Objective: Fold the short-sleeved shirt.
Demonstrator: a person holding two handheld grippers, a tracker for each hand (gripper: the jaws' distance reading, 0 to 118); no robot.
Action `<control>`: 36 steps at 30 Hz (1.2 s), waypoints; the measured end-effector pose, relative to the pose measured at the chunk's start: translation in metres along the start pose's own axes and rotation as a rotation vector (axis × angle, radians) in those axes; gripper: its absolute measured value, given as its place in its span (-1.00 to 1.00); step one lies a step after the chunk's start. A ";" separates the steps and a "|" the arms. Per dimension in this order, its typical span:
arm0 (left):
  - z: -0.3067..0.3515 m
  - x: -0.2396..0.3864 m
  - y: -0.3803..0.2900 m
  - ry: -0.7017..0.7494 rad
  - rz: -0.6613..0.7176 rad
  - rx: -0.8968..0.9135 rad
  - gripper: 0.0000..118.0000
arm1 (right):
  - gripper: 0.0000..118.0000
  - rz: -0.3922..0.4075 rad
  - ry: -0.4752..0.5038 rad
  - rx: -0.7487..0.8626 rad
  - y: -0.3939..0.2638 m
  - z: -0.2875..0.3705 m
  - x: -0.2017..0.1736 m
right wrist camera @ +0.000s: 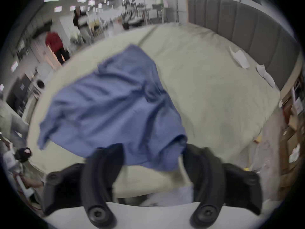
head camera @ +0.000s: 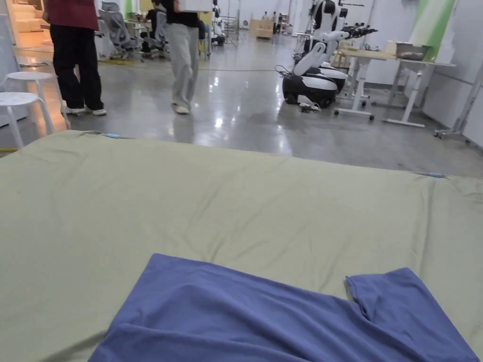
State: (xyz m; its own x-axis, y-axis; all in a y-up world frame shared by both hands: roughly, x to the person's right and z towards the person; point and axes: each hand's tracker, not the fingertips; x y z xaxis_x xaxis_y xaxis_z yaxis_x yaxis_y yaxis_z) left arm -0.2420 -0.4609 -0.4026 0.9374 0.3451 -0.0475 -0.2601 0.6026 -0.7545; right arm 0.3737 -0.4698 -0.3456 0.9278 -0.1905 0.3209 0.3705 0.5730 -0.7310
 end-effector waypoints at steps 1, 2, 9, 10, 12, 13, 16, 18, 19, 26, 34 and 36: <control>0.005 0.005 0.008 -0.019 0.001 0.040 0.06 | 0.60 -0.026 0.067 0.058 -0.002 0.015 0.003; 0.007 0.009 0.017 -0.027 0.001 0.053 0.18 | 0.60 -0.044 0.115 0.094 -0.002 0.029 0.001; -0.040 0.040 0.063 -0.164 -0.013 -0.027 -1.00 | -0.98 0.058 0.071 -0.015 -0.004 0.048 -0.024; -0.050 0.048 0.072 -0.144 -0.052 -0.021 -1.00 | -0.98 0.045 0.077 0.013 -0.003 0.047 -0.025; -0.072 0.057 0.099 -0.103 -0.114 -0.014 -1.00 | -0.97 0.007 0.113 -0.006 0.007 0.039 -0.021; -0.088 0.060 0.115 -0.097 -0.122 -0.014 -1.00 | -0.97 -0.014 0.118 -0.014 0.011 0.035 -0.021; -0.143 0.057 0.164 -0.108 -0.119 -0.040 -0.64 | -0.97 -0.007 0.079 -0.027 0.027 0.023 -0.023; -0.184 0.054 0.193 -0.112 -0.105 -0.045 0.28 | -0.97 0.013 0.041 -0.040 0.033 0.015 -0.030; -0.205 0.054 0.205 -0.098 -0.085 -0.049 0.69 | -0.97 0.015 0.032 -0.046 0.038 0.012 -0.032; -0.301 0.047 0.235 0.006 -0.076 -0.253 0.68 | -0.97 0.009 0.069 -0.072 0.053 0.000 -0.048; -0.293 0.076 0.215 0.090 -0.340 -0.237 -0.71 | -0.97 0.037 0.064 -0.102 0.074 -0.017 -0.049; -0.292 0.081 0.211 0.006 -0.314 -0.293 -0.90 | -0.97 0.038 0.074 -0.106 0.085 -0.023 -0.045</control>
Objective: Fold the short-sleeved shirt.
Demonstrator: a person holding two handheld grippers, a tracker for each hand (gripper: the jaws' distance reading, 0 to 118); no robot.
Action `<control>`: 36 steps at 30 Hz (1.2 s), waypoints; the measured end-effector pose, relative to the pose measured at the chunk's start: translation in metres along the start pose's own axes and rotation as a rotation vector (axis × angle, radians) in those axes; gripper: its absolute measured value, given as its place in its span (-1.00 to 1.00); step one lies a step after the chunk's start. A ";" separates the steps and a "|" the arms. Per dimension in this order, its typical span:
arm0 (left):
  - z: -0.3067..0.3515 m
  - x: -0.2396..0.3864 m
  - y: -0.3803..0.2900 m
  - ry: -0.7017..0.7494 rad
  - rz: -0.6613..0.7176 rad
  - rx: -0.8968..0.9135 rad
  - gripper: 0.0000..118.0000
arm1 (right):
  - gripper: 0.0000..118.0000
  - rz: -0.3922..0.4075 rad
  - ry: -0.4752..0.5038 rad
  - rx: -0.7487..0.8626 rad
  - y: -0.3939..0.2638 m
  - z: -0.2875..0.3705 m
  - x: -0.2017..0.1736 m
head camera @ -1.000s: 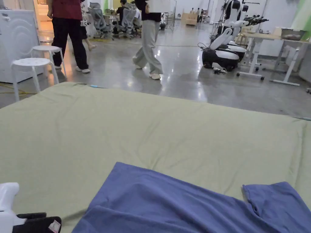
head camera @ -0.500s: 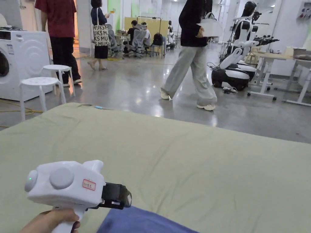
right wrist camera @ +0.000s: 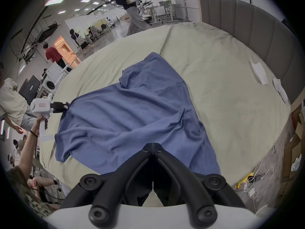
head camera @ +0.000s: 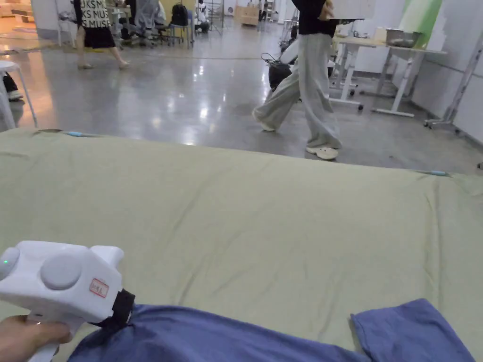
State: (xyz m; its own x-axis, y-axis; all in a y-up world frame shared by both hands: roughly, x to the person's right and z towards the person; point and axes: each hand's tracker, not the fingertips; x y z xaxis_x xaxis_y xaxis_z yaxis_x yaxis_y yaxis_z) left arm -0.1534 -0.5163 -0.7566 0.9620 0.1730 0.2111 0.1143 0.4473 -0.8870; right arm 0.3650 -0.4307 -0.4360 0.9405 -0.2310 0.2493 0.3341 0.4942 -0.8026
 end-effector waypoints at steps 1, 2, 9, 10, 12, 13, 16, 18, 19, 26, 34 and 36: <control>-0.006 0.003 -0.001 0.028 -0.028 -0.034 -0.90 | -0.97 -0.001 0.000 0.002 0.007 -0.003 0.003; -0.014 0.004 -0.003 0.037 -0.043 -0.065 -0.90 | -0.97 -0.001 -0.005 0.011 0.015 -0.005 0.005; -0.016 0.021 -0.007 0.091 -0.013 -0.038 -0.91 | 0.76 0.058 -0.004 0.118 0.104 -0.046 0.020; -0.015 0.024 -0.009 0.108 -0.030 -0.033 -0.91 | 0.70 0.042 -0.001 0.078 0.119 -0.063 0.022; -0.015 0.032 -0.008 0.148 -0.086 -0.033 -0.91 | 0.69 0.000 -0.009 0.012 0.141 -0.093 0.027; -0.016 0.036 -0.008 0.166 -0.117 -0.038 -0.91 | 0.67 -0.030 -0.036 -0.026 0.152 -0.114 0.036; -0.015 0.041 -0.005 0.176 -0.134 -0.052 -0.91 | 0.63 -0.035 -0.094 -0.136 0.167 -0.151 0.040; -0.015 0.041 -0.004 0.174 -0.123 -0.060 -0.91 | 0.62 -0.005 -0.102 -0.181 0.169 -0.170 0.040; -0.014 0.041 -0.004 0.170 -0.113 -0.063 -0.91 | 0.62 0.010 -0.111 -0.197 0.170 -0.176 0.038; -0.013 0.042 -0.005 0.183 -0.086 -0.046 -0.90 | -0.65 0.173 -0.166 -0.213 0.164 -0.180 0.014; 0.046 0.026 -0.018 -0.057 0.076 0.078 -0.90 | -0.92 0.079 -0.025 -0.100 0.154 -0.117 0.012; 0.077 0.026 -0.028 -0.099 0.071 0.136 -0.90 | -0.92 0.037 0.024 -0.050 0.144 -0.083 0.015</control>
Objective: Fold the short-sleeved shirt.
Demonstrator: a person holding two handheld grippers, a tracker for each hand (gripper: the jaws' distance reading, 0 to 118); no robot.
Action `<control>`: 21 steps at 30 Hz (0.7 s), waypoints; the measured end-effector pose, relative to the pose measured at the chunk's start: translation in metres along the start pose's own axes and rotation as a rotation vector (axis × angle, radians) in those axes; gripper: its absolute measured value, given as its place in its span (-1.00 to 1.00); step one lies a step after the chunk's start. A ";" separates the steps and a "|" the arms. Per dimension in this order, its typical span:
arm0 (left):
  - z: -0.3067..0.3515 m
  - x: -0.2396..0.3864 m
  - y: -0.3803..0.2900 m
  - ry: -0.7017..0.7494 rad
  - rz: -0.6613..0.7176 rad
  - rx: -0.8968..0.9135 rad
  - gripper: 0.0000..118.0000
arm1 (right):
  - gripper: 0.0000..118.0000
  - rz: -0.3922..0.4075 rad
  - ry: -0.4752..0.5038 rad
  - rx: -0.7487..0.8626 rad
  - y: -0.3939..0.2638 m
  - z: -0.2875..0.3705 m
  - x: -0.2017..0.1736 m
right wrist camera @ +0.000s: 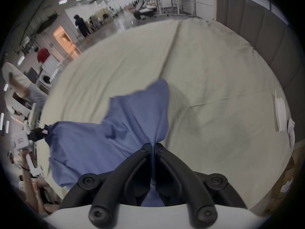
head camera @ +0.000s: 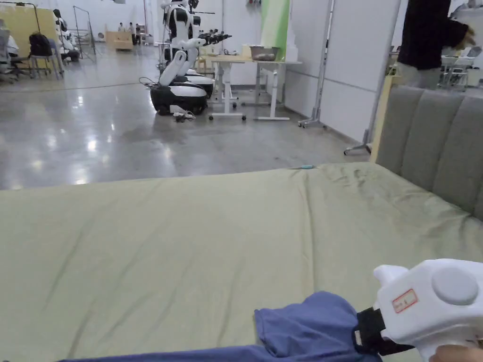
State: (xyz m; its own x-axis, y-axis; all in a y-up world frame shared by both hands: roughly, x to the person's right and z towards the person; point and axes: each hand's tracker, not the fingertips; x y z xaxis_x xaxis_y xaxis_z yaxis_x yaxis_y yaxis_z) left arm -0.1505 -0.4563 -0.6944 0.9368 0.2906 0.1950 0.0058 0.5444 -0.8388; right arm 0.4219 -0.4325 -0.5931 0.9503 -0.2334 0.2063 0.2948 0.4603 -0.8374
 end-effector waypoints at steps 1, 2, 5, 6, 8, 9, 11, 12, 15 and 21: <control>0.019 0.001 -0.005 -0.009 -0.005 0.031 -0.90 | -0.92 -0.009 0.028 0.029 -0.009 0.021 -0.001; 0.036 0.001 -0.011 -0.029 -0.017 0.049 -0.90 | -0.92 -0.003 0.062 0.057 -0.019 0.039 0.001; 0.081 -0.003 -0.036 -0.044 -0.018 0.062 -0.90 | -0.92 -0.016 0.082 0.105 -0.054 0.087 0.005; 0.096 -0.007 -0.047 -0.048 -0.003 0.069 -0.90 | -0.92 -0.010 0.076 0.114 -0.069 0.102 0.007; 0.116 -0.016 -0.068 -0.057 0.029 0.073 -0.90 | -0.92 -0.001 0.054 0.137 -0.098 0.124 0.010; 0.123 -0.020 -0.079 -0.053 0.040 0.072 -0.90 | -0.92 0.002 0.040 0.142 -0.113 0.131 0.007; 0.134 -0.028 -0.104 -0.036 0.061 0.064 -0.90 | -0.92 -0.008 0.019 0.132 -0.141 0.139 0.011; 0.136 -0.032 -0.117 -0.028 0.074 0.051 -0.90 | -0.92 -0.020 0.008 0.121 -0.155 0.138 0.013; 0.131 -0.043 -0.154 -0.016 0.105 -0.027 -0.90 | -0.92 -0.052 -0.009 0.058 -0.188 0.124 0.018; 0.078 -0.051 -0.195 0.094 0.104 -0.164 -0.90 | -0.92 -0.090 -0.125 -0.033 -0.221 0.073 0.025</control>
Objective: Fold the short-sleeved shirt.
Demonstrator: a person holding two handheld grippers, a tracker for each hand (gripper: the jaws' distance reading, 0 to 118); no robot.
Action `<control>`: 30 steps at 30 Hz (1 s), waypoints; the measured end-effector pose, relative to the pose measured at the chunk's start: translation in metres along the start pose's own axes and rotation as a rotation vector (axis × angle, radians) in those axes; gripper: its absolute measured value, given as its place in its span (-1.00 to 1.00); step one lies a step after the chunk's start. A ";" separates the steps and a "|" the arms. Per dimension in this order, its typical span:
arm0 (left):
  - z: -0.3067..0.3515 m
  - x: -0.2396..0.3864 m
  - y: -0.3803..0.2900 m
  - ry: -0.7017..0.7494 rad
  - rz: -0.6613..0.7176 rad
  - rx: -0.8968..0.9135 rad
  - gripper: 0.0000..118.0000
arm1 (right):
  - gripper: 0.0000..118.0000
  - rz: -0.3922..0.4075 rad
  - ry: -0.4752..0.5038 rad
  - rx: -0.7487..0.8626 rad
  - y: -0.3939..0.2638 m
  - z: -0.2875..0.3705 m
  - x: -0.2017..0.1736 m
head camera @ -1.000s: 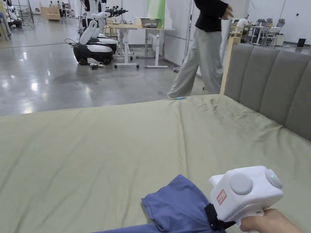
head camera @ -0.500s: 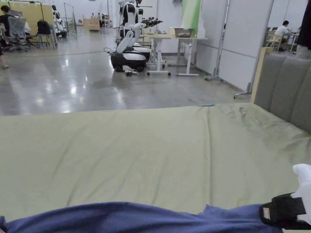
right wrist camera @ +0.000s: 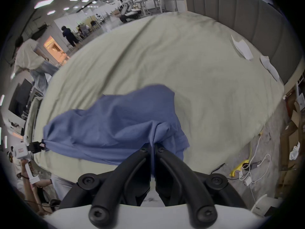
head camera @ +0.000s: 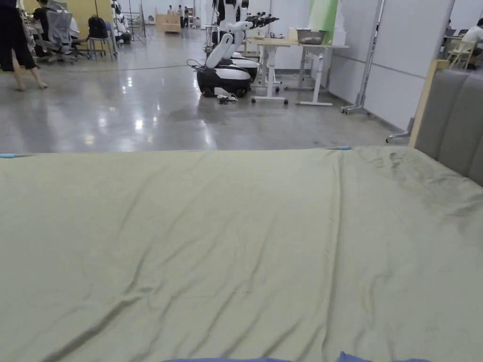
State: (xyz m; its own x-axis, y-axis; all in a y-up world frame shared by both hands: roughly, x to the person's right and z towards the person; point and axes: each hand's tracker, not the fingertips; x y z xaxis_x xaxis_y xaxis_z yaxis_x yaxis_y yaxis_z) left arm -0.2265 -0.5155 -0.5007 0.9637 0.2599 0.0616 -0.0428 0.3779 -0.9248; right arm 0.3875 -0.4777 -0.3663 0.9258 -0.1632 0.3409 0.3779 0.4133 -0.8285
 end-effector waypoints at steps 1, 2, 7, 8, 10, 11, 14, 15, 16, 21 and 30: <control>-0.007 0.000 0.000 -0.011 -0.001 0.009 -0.90 | -0.92 0.007 -0.007 -0.004 -0.004 -0.009 -0.001; -0.010 0.000 0.000 -0.009 0.003 0.023 -0.90 | -0.91 0.008 -0.019 -0.011 -0.008 -0.019 -0.003; -0.005 0.008 -0.009 0.020 -0.079 0.093 -0.80 | -0.78 -0.020 -0.015 0.080 -0.018 -0.034 0.007; -0.004 0.008 -0.013 0.002 -0.087 0.126 -0.68 | -0.73 -0.034 0.004 0.095 -0.020 -0.031 0.011; 0.006 0.004 -0.018 -0.078 -0.024 0.161 -0.24 | -0.21 -0.136 0.116 0.112 -0.020 -0.019 0.025; 0.016 0.001 -0.022 -0.106 0.034 0.174 -0.01 | 0.18 -0.193 0.182 0.113 -0.020 -0.008 0.031; 0.065 -0.004 -0.034 -0.134 0.083 0.285 -0.14 | 0.49 -0.183 0.170 0.265 -0.029 0.048 0.034; 0.081 -0.006 -0.039 -0.150 0.068 0.321 -0.71 | 0.45 -0.122 0.124 0.318 -0.032 0.061 0.031; 0.094 -0.007 -0.042 -0.153 0.083 0.302 -1.00 | 0.07 -0.058 0.059 0.336 -0.036 0.075 0.026; 0.100 -0.027 -0.064 -0.326 0.309 0.218 -1.00 | -0.97 0.027 0.150 0.189 -0.048 0.069 0.011; 0.028 -0.078 -0.023 -0.496 0.458 0.219 0.75 | -0.97 -0.001 0.187 0.127 -0.051 0.044 -0.017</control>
State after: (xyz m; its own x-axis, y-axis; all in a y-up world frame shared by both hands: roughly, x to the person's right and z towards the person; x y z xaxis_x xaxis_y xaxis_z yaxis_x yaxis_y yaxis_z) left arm -0.3083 -0.5199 -0.4743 0.6044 0.7899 -0.1035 -0.5172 0.2903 -0.8051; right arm 0.3521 -0.4564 -0.3108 0.9149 -0.3218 0.2439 0.3861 0.5204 -0.7617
